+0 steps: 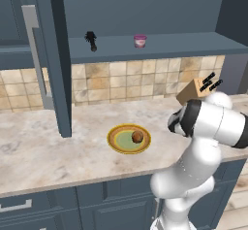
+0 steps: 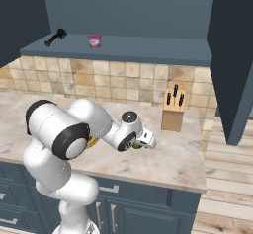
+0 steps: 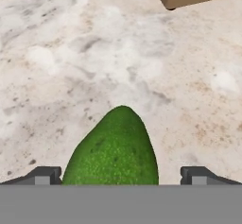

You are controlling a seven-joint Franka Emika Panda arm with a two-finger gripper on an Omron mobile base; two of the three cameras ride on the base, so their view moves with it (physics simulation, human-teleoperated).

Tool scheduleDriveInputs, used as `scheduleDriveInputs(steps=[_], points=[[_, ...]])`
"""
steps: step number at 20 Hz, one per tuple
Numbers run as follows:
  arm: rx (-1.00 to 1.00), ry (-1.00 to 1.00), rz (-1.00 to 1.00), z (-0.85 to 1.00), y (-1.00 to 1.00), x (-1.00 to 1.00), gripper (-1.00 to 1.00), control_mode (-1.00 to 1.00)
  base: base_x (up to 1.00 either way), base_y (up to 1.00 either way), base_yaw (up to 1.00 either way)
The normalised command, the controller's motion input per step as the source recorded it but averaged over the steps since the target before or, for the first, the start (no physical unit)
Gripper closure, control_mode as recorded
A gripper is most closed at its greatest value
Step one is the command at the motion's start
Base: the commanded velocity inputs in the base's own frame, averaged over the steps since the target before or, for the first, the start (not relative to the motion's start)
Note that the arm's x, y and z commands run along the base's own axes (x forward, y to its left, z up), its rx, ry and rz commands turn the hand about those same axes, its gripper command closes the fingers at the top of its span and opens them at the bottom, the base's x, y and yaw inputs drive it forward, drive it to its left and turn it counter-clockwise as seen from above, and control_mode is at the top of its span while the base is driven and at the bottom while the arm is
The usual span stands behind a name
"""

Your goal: Pick the avocado and bread from the counter and place them on the plate. Then pick the jam from the cabinet and place it next to the plate. Lastly close the cabinet door.

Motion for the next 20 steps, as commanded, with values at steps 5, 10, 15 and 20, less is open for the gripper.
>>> scheduleDriveInputs(steps=[5, 10, 15, 20], points=[[0.0, 0.03, -0.01, -0.27, 0.0, 0.1, 1.0, -1.0, 0.0, 0.0, 0.0], [0.0, 0.0, -0.01, -0.18, 0.0, 0.01, 1.0, -1.0, 0.0, 0.0, 0.0], [0.0, 0.0, 0.0, -0.02, 0.0, -0.04, 1.0, -1.0, 0.0, 0.0, 0.0], [0.0, -0.05, 0.01, 0.37, 0.13, -0.28, 1.0, -1.0, 0.0, 0.0, 0.0]])
